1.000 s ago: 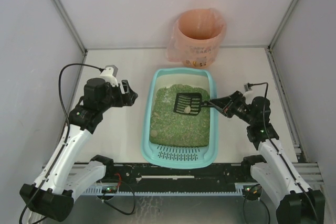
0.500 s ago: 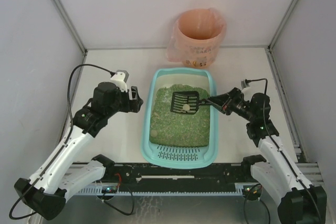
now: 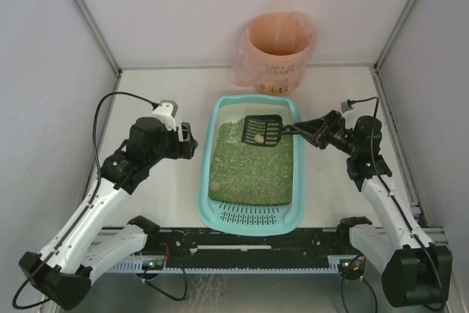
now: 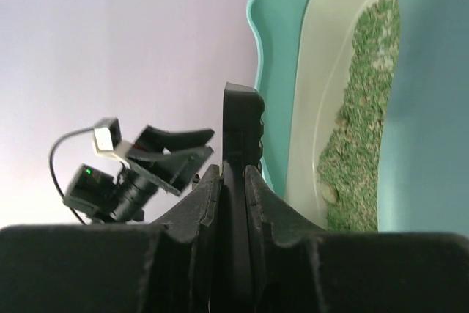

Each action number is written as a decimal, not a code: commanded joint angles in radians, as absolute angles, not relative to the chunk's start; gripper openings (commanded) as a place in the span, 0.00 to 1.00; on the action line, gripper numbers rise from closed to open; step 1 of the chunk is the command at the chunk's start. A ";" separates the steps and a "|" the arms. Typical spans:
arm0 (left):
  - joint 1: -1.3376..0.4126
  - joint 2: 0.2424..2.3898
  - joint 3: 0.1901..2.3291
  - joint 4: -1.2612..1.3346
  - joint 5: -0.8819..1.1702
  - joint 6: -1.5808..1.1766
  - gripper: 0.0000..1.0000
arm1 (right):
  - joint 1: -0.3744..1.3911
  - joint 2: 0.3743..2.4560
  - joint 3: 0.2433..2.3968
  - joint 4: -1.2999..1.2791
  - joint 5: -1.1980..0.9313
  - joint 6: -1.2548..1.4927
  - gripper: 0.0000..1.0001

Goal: Clean the litter box

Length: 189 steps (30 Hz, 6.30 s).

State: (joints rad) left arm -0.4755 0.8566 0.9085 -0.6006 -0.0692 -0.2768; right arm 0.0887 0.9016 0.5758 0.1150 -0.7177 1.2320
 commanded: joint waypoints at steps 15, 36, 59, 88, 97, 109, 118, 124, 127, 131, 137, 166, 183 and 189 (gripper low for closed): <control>-0.478 0.812 0.880 -0.612 -0.131 -0.269 0.79 | 0.000 1.579 1.454 0.058 -0.315 1.151 0.00; -0.477 0.808 0.882 -0.612 -0.119 -0.263 0.79 | 0.179 1.929 1.978 0.076 0.087 -0.018 0.00; -0.477 0.784 0.862 -0.589 -0.118 -0.287 0.79 | 0.453 1.290 1.159 0.438 0.003 0.022 0.00; -0.559 0.805 0.723 -0.368 -0.063 -0.476 0.74 | 0.718 1.176 0.967 -0.335 0.156 0.774 0.00; -0.590 0.851 0.675 -0.333 -0.061 -0.480 0.68 | 0.716 1.388 1.060 -0.341 0.092 0.735 0.00; -0.629 0.945 0.689 -0.319 -0.057 -0.461 0.49 | 0.810 1.581 1.066 -0.250 -0.044 0.853 0.00; -0.640 0.964 0.699 -0.325 -0.054 -0.450 0.43 | 0.839 1.642 1.024 -0.126 -0.176 0.956 0.00; -0.641 0.957 0.701 -0.333 -0.063 -0.449 0.42 | 0.823 1.556 0.945 -0.044 -0.177 1.006 0.00; -0.641 0.952 0.705 -0.339 -0.067 -0.448 0.42 | 0.804 1.505 0.879 0.065 -0.193 1.047 0.00; -0.641 0.948 0.712 -0.347 -0.070 -0.443 0.41 | 0.781 1.473 0.801 0.250 -0.220 1.076 0.00; -0.641 0.948 0.714 -0.353 -0.068 -0.437 0.41 | 0.775 1.464 0.749 0.382 -0.210 1.065 0.00; -0.641 0.916 0.731 -0.365 -0.077 -0.440 0.50 | 0.758 1.330 0.657 0.343 -0.038 1.095 0.00; -0.641 0.839 0.825 -0.461 -0.151 -0.421 0.68 | 0.733 1.149 0.603 0.214 0.057 1.083 0.00; -0.641 0.842 0.816 -0.457 -0.154 -0.425 0.68 | 0.703 1.034 0.568 0.142 0.097 1.072 0.00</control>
